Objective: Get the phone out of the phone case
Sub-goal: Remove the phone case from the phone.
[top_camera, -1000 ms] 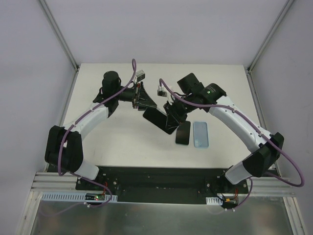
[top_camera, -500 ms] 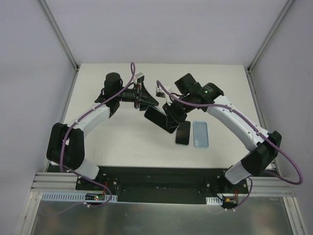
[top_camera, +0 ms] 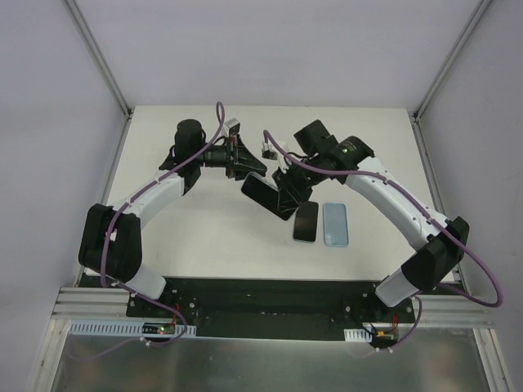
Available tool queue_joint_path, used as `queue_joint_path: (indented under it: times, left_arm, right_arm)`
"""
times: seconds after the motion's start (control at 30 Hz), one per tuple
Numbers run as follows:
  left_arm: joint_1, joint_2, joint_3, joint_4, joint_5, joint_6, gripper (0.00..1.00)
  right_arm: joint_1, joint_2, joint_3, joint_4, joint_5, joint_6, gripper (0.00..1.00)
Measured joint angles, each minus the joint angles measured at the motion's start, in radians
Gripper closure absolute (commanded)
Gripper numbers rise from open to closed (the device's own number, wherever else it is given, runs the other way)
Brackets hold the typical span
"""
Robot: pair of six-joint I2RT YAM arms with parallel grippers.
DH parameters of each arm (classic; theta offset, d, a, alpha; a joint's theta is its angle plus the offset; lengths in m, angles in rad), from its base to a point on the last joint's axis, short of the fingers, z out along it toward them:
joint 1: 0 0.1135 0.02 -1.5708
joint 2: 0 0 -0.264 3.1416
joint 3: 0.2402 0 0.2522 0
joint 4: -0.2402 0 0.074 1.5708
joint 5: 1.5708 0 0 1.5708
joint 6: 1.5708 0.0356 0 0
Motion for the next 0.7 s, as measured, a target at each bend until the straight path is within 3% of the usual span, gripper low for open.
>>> queue_joint_path:
  times: [0.1, 0.3, 0.43, 0.57, 0.7]
  left_arm:
    - [-0.003, 0.0, 0.031, 0.0, 0.024, 0.039, 0.61]
    - [0.004, -0.003, 0.108, -0.043, 0.109, 0.19, 0.36]
    - [0.016, -0.029, 0.171, -0.138, 0.164, 0.336, 0.34]
    - [0.023, -0.066, 0.193, -0.174, 0.208, 0.438, 0.41]
    - [0.023, -0.072, 0.194, -0.198, 0.241, 0.505, 0.41]
  right_arm:
    - [-0.019, 0.0, 0.0, -0.001, -0.059, -0.011, 1.0]
    - [-0.038, 0.005, 0.0, 0.024, -0.185, -0.026, 1.0]
    - [-0.061, 0.021, 0.0, 0.027, -0.279, -0.019, 1.0]
    - [-0.095, 0.038, 0.0, 0.032, -0.364, -0.005, 1.0]
    - [-0.104, 0.039, 0.002, 0.034, -0.413, 0.008, 1.0]
